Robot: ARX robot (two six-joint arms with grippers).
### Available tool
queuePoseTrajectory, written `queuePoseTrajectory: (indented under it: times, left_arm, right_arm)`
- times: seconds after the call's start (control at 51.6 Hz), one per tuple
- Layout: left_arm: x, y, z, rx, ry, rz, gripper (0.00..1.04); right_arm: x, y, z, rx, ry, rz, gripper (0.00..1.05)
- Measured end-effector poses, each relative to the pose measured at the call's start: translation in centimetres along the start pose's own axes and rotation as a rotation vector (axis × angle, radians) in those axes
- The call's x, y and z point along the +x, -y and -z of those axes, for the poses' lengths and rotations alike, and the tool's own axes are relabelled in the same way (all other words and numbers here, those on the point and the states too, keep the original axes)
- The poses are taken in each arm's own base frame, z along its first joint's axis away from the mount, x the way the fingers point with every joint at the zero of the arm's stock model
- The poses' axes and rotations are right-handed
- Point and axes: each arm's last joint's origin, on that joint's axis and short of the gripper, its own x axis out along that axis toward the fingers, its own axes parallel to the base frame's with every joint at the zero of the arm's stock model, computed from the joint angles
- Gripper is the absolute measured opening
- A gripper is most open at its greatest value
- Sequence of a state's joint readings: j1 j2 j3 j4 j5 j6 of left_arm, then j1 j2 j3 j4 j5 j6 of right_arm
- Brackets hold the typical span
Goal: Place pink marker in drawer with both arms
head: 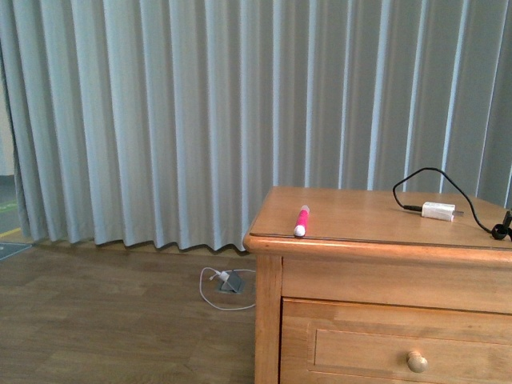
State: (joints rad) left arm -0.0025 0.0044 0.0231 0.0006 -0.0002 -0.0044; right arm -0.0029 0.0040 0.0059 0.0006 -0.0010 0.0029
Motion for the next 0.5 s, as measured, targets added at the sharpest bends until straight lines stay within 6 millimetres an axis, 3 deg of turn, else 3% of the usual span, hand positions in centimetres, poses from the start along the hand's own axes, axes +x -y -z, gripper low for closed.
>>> queuePoseTrajectory:
  times: [0.504]
  left_arm:
    - [0.00, 0.00, 0.00, 0.000, 0.000, 0.000, 0.99]
  right_arm:
    - [0.00, 0.00, 0.00, 0.000, 0.000, 0.000, 0.96]
